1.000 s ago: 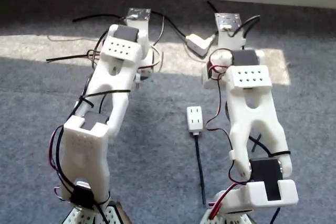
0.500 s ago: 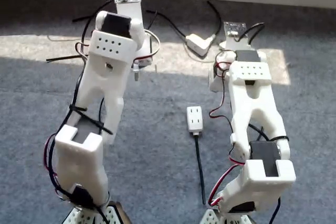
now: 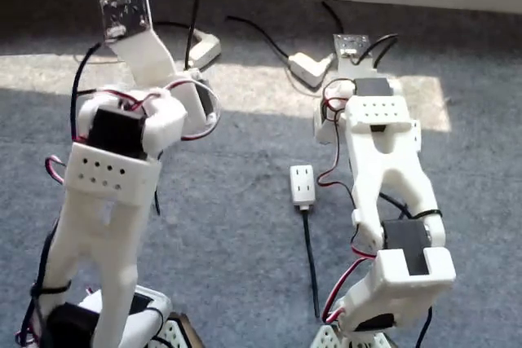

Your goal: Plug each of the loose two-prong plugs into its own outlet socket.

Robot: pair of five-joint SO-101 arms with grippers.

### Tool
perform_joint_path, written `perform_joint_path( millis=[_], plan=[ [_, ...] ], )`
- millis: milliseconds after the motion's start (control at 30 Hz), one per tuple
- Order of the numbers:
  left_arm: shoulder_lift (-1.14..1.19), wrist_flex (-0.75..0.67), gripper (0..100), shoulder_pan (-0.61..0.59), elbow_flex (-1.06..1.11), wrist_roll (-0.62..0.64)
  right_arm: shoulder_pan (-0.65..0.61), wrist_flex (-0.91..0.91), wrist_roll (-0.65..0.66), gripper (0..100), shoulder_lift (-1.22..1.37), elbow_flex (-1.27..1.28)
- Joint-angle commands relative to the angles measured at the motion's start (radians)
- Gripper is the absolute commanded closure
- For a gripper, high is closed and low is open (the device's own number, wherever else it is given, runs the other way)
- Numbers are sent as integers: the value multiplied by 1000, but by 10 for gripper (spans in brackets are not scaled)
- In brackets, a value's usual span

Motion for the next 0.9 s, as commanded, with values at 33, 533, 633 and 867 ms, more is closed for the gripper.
perform_joint_path(
  millis=[33, 533, 633, 867],
  plan=[
    [-259, -647, 995, -2, 595, 230, -27, 12, 3, 827, -18, -48],
    [-702, -1548, 994, 232, 1307, 486, -73, 10, 2, 972, -41, -64],
    [-704, -1645, 994, 295, 1348, 486, -67, 12, -86, 988, -125, -67],
    [-707, -1663, 994, 300, 1351, 522, -77, 24, -190, 992, -364, 58]
  ],
)
